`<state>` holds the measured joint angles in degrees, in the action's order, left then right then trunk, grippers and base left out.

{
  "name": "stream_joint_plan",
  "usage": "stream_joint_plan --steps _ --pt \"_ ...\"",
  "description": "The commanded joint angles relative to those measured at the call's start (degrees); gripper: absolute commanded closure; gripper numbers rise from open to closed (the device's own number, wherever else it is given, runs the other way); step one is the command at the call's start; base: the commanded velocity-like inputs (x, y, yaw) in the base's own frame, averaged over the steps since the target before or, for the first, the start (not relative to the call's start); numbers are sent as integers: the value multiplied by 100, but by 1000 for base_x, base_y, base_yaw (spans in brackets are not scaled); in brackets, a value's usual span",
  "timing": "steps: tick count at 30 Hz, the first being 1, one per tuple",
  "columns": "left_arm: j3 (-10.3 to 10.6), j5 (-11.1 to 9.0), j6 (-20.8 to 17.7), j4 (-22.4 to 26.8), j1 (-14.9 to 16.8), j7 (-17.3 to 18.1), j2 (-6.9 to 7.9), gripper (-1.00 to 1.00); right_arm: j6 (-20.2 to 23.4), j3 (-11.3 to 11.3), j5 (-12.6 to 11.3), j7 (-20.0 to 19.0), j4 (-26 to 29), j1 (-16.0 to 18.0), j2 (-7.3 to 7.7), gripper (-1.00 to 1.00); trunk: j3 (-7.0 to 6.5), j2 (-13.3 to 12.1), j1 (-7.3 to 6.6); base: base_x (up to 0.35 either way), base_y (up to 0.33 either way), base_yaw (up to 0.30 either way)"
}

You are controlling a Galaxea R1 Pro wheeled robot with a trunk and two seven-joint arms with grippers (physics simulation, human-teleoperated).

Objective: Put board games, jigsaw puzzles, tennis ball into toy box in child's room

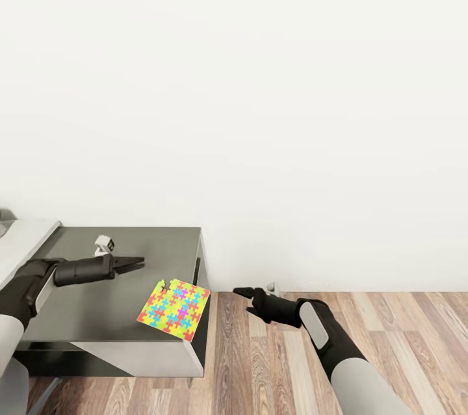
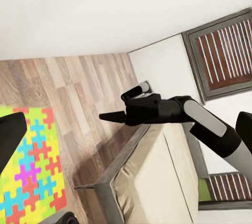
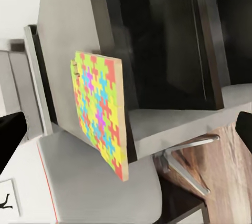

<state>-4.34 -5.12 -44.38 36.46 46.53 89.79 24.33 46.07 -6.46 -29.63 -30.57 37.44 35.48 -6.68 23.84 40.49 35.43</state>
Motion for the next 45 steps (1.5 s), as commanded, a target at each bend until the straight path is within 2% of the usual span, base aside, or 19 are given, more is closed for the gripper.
stream_joint_plan --steps 1,8,27,45 --pt "0 -3 -63 51 -5 21 2 -100 44 -35 12 -72 -5 7 -17 -100 7 6 1 0 0 0" --pt "-8 -7 -78 136 -20 21 2 -100 51 -31 17 -365 -21 11 -12 -100 7 6 1 0 88 0" --pt "-17 -7 -80 142 -21 21 -2 -100 13 -31 23 -411 -17 11 61 -100 7 6 1 0 69 0" --pt "-26 -16 -114 142 -21 21 11 -100 -49 -22 66 -410 28 3 5 -100 330 728 397 0 0 0"
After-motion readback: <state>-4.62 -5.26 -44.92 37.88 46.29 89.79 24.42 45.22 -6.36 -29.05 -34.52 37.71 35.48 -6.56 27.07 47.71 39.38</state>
